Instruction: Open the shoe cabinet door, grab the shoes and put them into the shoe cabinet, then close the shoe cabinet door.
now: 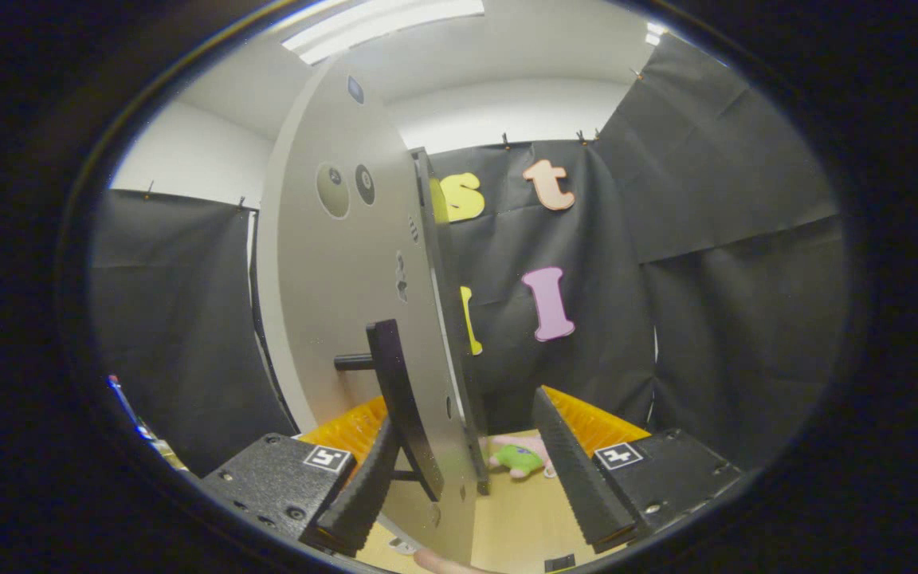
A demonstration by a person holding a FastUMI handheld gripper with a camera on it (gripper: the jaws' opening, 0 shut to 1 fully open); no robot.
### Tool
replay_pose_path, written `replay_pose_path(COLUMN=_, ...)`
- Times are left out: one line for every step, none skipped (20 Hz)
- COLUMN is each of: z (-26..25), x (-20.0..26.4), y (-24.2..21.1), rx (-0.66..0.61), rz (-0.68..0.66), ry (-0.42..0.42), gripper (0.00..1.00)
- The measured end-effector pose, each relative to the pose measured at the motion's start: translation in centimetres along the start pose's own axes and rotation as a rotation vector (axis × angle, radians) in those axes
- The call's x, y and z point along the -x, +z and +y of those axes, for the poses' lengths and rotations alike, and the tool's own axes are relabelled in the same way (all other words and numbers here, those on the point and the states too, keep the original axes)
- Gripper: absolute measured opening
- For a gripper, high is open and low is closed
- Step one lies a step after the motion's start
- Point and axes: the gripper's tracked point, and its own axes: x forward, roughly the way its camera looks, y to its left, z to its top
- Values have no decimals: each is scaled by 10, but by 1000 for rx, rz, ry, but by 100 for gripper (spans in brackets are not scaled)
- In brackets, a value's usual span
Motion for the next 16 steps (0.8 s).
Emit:
replay_pose_path(z=0, x=0, y=2, rx=-7, rz=-11, ry=-1, gripper=98)
replay_pose_path(z=-1, x=-2, y=3, rx=-6, rz=-17, ry=2, gripper=99)
replay_pose_path(z=1, x=-3, y=3, rx=8, rz=-17, ry=13, gripper=99)
replay_pose_path(z=0, x=-1, y=3, rx=42, rz=-13, ry=38, gripper=99)
replay_pose_path(z=2, x=4, y=0, rx=107, rz=1, ry=92, gripper=99)
replay_pose_path(z=-2, x=9, y=-1, rx=184, rz=6, ry=145, gripper=99)
replay_pose_path(z=-6, x=18, y=-3, rx=252, rz=5, ry=182, gripper=99)
replay_pose_path(z=-13, x=21, y=0, rx=283, rz=-16, ry=161, gripper=100)
replay_pose_path(z=-25, x=22, y=-3, rx=300, rz=-8, ry=104, gripper=100)
replay_pose_path(z=-27, x=29, y=-9, rx=303, rz=13, ry=79, gripper=100)
replay_pose_path(z=-25, x=36, y=-17, rx=298, rz=39, ry=76, gripper=100)
replay_pose_path(z=-18, x=48, y=-26, rx=295, rz=60, ry=70, gripper=100)
replay_pose_path(z=-12, x=60, y=-30, rx=294, rz=66, ry=54, gripper=100)
replay_pose_path(z=-10, x=71, y=-35, rx=295, rz=74, ry=25, gripper=100)
replay_pose_path(z=-5, x=82, y=-40, rx=288, rz=80, ry=-5, gripper=100)
replay_pose_path(z=3, x=91, y=-47, rx=271, rz=90, ry=-38, gripper=100)
